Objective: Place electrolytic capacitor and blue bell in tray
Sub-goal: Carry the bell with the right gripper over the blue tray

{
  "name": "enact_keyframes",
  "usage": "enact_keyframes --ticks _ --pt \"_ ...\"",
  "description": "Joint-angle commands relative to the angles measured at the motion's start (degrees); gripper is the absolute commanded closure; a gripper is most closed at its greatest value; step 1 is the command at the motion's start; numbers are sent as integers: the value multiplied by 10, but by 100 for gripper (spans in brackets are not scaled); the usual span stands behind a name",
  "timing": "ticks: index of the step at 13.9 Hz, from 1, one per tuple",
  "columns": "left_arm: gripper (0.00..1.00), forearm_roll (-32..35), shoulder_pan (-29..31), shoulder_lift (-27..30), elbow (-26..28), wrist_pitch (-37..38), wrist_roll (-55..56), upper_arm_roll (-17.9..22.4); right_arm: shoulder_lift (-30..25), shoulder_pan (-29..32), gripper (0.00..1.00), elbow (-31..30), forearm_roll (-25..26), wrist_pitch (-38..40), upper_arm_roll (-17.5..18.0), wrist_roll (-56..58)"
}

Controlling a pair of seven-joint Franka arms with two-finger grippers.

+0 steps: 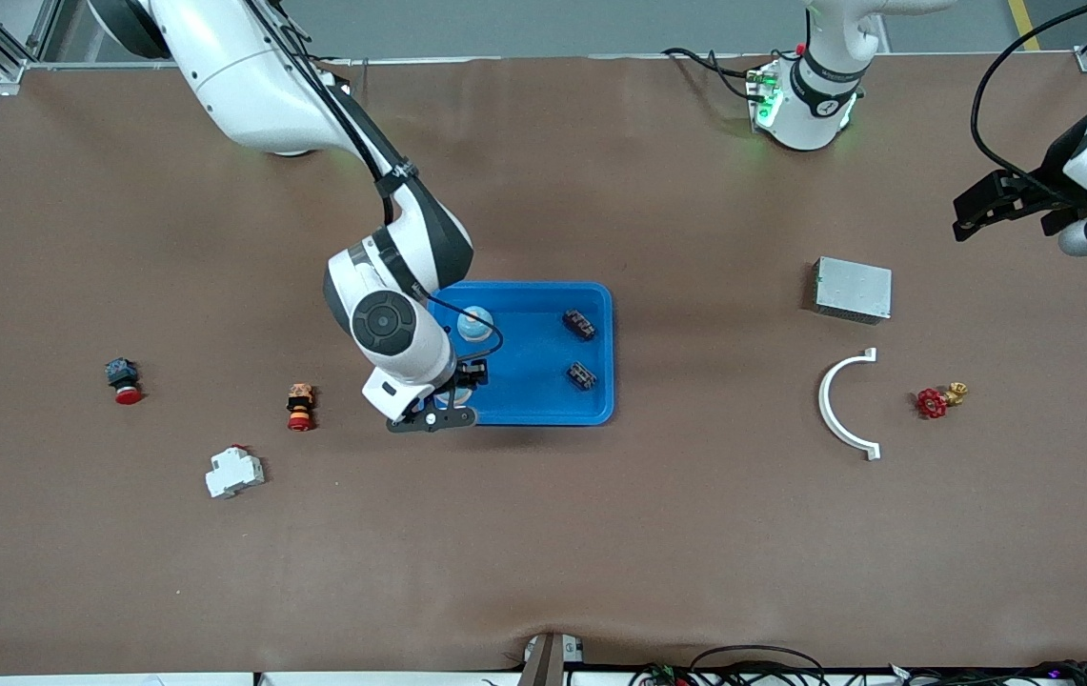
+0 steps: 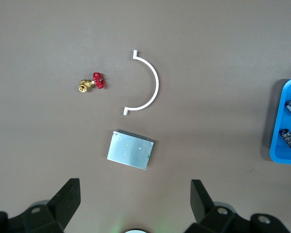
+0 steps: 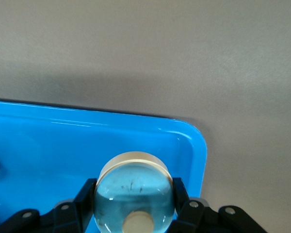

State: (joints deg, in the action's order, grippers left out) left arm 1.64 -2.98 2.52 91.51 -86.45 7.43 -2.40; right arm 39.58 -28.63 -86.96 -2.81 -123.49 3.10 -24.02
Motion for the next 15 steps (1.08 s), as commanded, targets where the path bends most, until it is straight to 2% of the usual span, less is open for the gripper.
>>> enact_keyframes --ticks 1,15 --pt "0 -6 3 9 12 -6 -11 0 6 -14 93 2 18 -1 -4 0" --pt "0 -7 4 17 21 -6 -10 -1 17 -36 88 -30 18 3 -4 0"
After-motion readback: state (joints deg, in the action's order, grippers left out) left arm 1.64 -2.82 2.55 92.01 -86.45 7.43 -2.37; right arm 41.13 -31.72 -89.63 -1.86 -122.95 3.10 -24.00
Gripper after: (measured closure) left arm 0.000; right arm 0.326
